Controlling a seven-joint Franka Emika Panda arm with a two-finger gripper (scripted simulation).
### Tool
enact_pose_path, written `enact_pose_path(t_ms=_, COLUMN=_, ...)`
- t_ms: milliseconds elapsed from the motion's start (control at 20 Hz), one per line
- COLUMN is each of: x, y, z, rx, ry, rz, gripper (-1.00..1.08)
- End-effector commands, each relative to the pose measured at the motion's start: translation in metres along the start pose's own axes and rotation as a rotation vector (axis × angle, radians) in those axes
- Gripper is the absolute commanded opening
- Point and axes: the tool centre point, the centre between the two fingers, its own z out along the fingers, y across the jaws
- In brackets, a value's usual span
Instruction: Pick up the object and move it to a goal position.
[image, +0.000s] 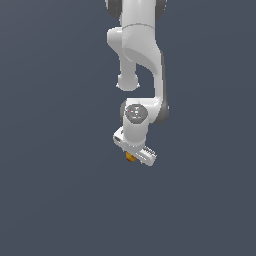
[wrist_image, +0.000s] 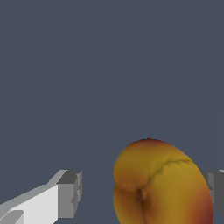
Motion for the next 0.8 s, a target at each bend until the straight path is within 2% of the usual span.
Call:
enact_pose_path(t_ms=0, x=-0.01, y=-0.01, z=0.006, rx=0.002, ry=-0.008, rz=-0.018, gripper=-1.0)
enact_pose_path(t_ms=450, x=-0.01, y=-0.01, z=0.006, rx=0.002, ry=-0.008, rz=-0.018, gripper=-1.0)
enact_pose_path(t_ms=500, x=0.002, y=-0.002, z=-0.001, rx=0.004, ry=0.005, rz=-0.001, gripper=-1.0)
enact_pose_path(t_ms=750, x=0.007, y=0.0, z=-0.007, rx=0.013, ry=0.014, rz=-0.008, gripper=-1.0)
